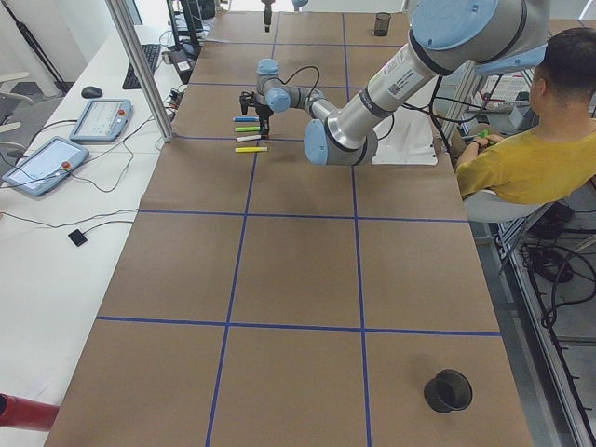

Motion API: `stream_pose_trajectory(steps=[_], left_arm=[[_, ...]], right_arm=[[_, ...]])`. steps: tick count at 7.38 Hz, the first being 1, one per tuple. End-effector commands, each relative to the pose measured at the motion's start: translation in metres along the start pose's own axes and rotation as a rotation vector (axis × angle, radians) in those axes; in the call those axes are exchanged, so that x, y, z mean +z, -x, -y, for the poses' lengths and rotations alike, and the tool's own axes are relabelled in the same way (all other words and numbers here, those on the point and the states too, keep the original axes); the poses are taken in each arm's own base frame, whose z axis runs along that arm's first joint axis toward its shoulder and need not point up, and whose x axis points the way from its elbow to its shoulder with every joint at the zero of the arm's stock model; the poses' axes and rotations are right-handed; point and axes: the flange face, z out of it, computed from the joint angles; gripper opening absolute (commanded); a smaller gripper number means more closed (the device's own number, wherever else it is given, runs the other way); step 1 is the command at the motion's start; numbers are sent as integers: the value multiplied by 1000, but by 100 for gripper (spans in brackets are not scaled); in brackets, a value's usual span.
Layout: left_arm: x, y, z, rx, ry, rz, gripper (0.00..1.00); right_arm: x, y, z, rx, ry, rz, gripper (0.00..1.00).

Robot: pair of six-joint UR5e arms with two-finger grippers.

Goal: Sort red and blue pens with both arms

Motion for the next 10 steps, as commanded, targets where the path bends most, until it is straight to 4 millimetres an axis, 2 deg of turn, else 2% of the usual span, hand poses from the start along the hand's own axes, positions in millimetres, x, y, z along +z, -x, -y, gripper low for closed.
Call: stream_pose_trajectory(steps=[1,3,5,9,10], left_arm=[[3,-2,-8,7,7,1,43],[3,-2,-9,8,8,1,41],[4,-3,-10,9,9,1,33],[5,-2,-11,9,10,3,33],[5,-2,-11,9,10,3,25]], right_arm=[[0,-1,0,2,0,0,100],[1,-1,0,3,2,-1,100],[1,-1,0,3,2,-1,100],[2,-3,0,5,5,-2,100],[2,-3,0,5,5,-2,100]])
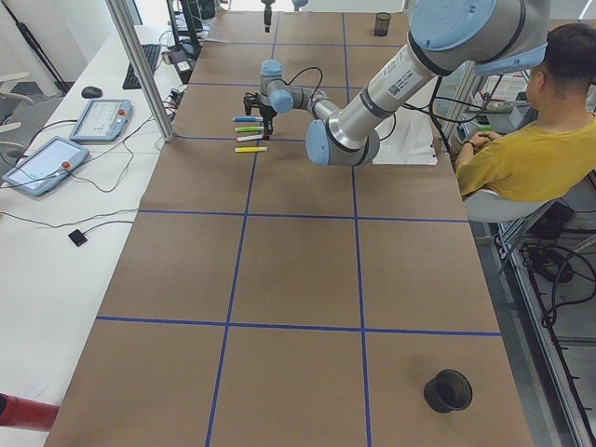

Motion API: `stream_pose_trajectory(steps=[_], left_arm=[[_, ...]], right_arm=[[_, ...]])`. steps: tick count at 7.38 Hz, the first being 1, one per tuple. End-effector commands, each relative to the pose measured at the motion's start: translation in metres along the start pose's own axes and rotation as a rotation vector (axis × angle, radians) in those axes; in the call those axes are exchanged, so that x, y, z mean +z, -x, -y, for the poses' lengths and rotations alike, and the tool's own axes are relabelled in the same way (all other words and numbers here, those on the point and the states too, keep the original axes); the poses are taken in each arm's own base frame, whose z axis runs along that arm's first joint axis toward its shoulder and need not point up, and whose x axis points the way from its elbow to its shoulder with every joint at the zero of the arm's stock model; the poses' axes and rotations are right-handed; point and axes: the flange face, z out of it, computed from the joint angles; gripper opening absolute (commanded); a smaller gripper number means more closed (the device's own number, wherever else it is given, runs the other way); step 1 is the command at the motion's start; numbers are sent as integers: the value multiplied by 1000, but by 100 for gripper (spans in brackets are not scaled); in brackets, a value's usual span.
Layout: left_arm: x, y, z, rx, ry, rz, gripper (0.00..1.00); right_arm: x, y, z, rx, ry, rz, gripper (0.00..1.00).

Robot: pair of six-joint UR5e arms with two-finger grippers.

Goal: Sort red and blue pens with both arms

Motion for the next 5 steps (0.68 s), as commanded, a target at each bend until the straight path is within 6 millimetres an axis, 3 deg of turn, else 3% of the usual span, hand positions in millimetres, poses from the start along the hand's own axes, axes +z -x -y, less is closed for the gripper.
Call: stream_pose_trajectory(steps=[1,2,5], left_arm=[[0,0,0,0,0,0,15],[-1,0,0,0,0,-1,1],[-23,-8,2,8,-8,-33,0]], right_arm=[[0,0,0,1,0,0,100],[0,0,0,-1,0,0,100],[0,0,0,1,0,0,100]])
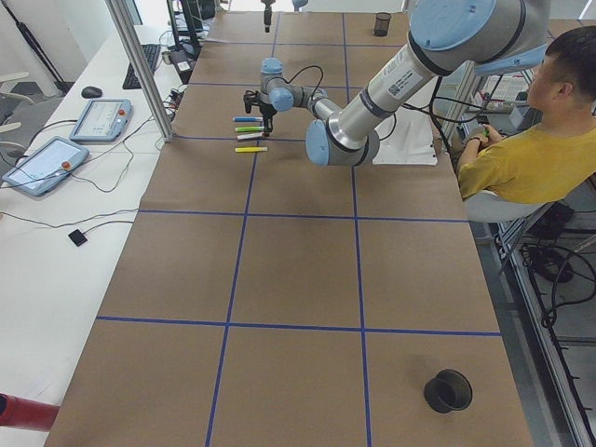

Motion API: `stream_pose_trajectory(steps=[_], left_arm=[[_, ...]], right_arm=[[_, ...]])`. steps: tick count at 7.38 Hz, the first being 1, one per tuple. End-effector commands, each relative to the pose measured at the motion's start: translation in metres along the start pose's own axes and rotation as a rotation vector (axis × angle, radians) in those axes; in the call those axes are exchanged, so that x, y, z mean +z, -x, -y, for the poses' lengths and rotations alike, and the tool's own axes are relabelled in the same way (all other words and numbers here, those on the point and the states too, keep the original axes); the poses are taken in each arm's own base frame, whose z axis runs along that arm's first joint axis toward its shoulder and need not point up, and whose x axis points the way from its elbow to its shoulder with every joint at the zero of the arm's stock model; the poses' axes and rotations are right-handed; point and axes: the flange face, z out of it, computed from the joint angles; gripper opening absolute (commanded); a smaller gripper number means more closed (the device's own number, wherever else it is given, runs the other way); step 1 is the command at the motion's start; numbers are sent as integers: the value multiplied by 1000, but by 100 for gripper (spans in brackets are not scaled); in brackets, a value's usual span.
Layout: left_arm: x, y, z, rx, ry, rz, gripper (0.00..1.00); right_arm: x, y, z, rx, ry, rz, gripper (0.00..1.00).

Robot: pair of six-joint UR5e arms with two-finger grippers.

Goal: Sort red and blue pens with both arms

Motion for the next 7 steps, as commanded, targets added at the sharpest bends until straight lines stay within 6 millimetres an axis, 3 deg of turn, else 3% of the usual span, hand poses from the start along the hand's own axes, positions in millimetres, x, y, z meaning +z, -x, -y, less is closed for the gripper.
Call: stream_pose_trajectory(steps=[1,3,4,5,7], left_arm=[[-16,-3,5,3,-4,-17,0],[-42,2,10,16,26,14,0],[-59,19,15,24,53,32,0],[-75,46,22,47,41,34,0],[-114,119,44,89,108,30,0]], right_arm=[[-1,0,0,0,-2,0,100],[-1,1,0,-1,-1,1,100],[-1,1,0,-2,-2,1,100],[-1,-1,0,1,-1,0,100],[0,0,-1,0,1,1,100]])
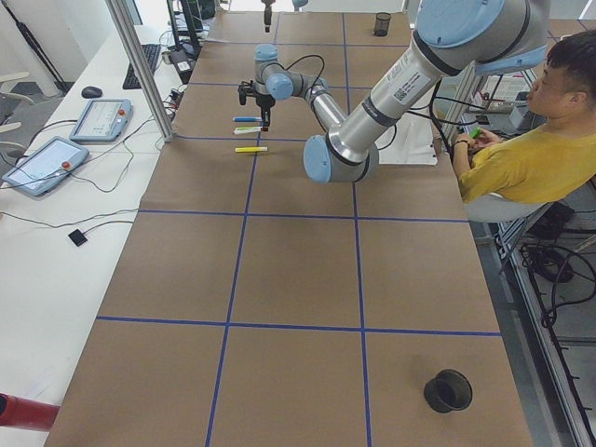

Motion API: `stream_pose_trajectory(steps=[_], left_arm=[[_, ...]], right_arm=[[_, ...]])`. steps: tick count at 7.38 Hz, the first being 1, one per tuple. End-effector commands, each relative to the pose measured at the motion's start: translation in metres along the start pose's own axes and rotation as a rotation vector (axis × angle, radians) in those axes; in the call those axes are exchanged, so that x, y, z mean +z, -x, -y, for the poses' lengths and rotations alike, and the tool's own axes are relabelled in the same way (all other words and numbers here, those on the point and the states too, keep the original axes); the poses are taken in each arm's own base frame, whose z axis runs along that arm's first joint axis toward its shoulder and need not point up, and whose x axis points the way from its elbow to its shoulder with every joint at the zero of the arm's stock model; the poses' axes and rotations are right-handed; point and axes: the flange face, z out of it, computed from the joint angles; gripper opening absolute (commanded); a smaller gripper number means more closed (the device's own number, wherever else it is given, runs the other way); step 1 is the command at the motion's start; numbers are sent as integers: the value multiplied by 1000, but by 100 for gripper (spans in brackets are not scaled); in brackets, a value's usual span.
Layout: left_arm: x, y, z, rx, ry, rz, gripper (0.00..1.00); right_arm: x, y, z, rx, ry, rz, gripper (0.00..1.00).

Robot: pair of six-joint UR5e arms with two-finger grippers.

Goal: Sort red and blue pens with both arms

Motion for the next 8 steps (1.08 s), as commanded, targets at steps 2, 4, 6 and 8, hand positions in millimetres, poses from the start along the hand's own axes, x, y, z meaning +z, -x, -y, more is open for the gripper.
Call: stream_pose_trajectory(steps=[2,4,6,8], left_arm=[[-67,126,4,116,72,46,0],[-111,206,0,169,55,87,0],[-137,286,12,48,124,15,0],[-159,356,34,-88,156,-33,0]], right_arm=[[-1,0,0,3,-1,1,100],[0,0,-1,2,1,1,100],[0,0,-1,3,2,1,100],[1,-1,-1,5,2,0,100]])
